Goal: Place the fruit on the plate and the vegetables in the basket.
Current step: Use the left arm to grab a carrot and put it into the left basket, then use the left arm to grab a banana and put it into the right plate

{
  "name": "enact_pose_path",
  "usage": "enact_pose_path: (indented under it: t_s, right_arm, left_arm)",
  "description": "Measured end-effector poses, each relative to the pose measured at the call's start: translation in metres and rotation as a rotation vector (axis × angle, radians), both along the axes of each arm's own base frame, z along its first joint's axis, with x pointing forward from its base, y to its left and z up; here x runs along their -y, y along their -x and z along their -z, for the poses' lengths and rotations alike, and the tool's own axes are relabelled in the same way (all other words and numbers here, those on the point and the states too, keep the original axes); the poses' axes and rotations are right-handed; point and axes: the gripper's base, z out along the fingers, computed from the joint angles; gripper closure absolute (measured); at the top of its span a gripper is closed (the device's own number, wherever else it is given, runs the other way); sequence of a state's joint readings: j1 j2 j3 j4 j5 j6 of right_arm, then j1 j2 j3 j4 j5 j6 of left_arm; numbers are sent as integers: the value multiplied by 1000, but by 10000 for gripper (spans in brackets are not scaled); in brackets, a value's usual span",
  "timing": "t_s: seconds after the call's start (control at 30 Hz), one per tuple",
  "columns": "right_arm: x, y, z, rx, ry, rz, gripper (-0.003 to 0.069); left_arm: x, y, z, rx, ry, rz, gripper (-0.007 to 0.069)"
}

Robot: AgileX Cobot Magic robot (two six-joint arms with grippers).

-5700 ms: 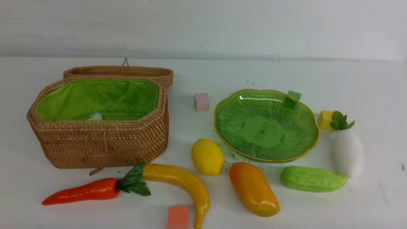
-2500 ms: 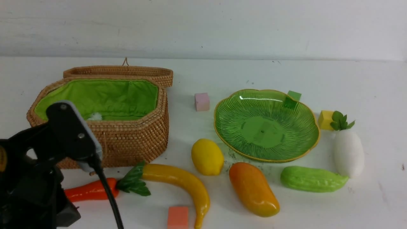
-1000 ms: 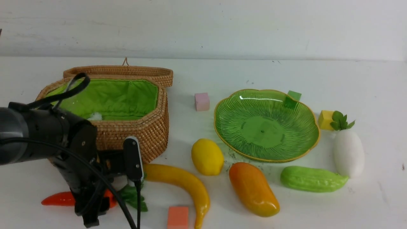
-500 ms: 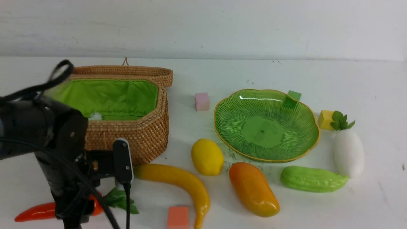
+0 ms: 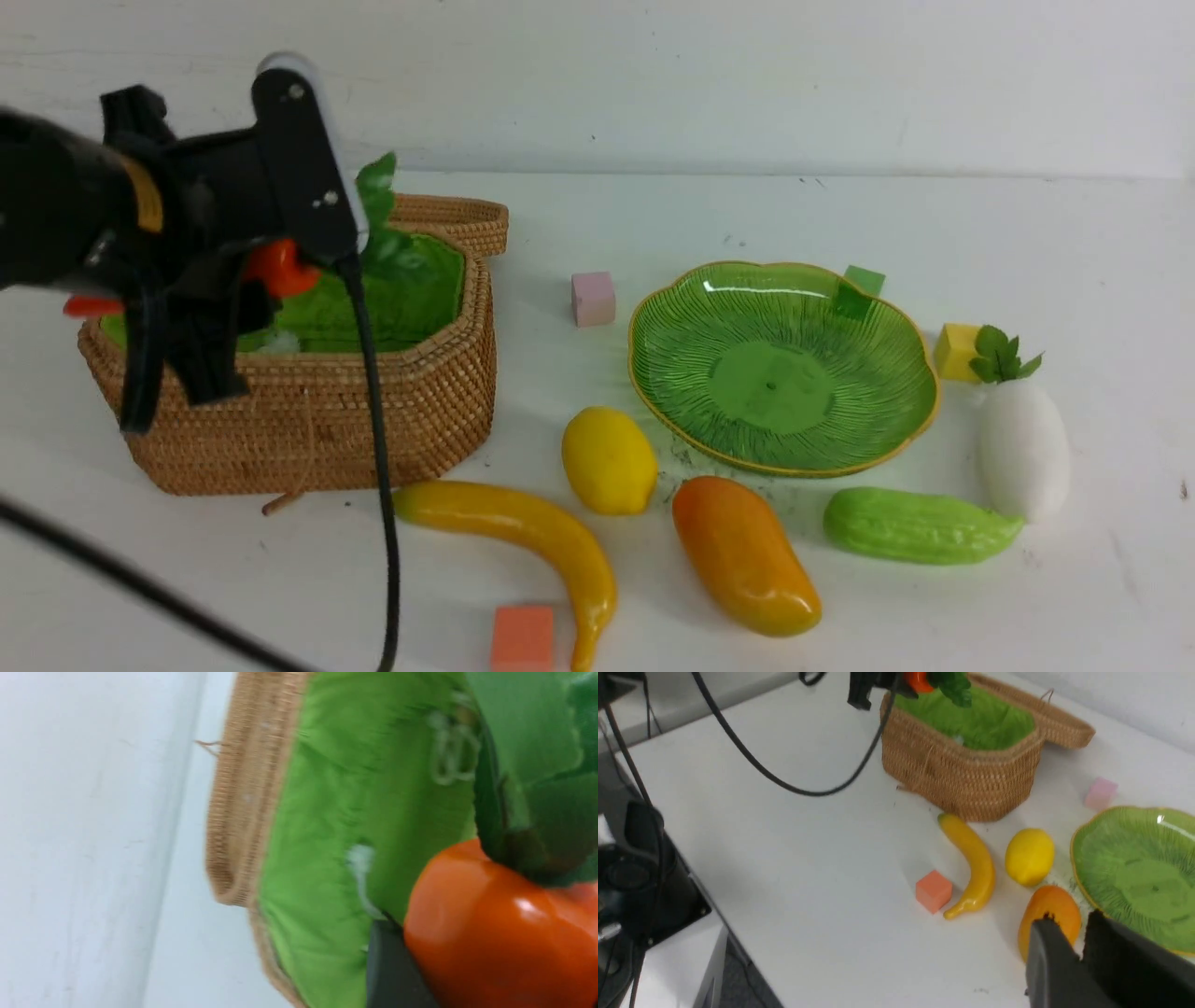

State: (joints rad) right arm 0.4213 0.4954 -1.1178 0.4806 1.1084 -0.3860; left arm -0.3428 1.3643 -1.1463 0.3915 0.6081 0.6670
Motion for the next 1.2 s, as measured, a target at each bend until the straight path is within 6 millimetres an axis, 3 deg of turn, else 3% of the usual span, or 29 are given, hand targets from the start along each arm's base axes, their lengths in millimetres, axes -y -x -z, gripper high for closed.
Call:
enact_pose_path:
  t_s: [0.1, 0.27, 0.43, 0.7, 0.87, 1.0, 1.17, 1.2]
  right_arm:
    - [0, -2, -4, 32, -30, 16, 527]
    - [1, -4, -9, 73, -69, 37, 518]
    - [1, -5, -10, 82, -78, 42, 509]
    - [1, -5, -10, 82, -78, 41, 493]
    - [1, -5, -10, 83, -78, 42, 482]
    - [1, -5, -10, 83, -77, 43, 477]
    - [1, -5, -10, 84, -74, 44, 470]
    - [1, -5, -10, 84, -74, 44, 468]
  left_arm:
    - [7, -30, 7, 0, -35, -22, 263]
    - [13, -60, 28, -16, -84, -52, 263]
    - [13, -64, 34, -23, -73, -83, 237]
    - [12, -61, 24, 1, -52, -93, -9]
    - [11, -49, 13, -20, 32, -133, -28]
    - [10, -34, 4, -80, 174, -201, 30]
    - [15, -8, -10, -219, 470, -328, 272]
    - [18, 1, -13, -280, 535, -338, 410]
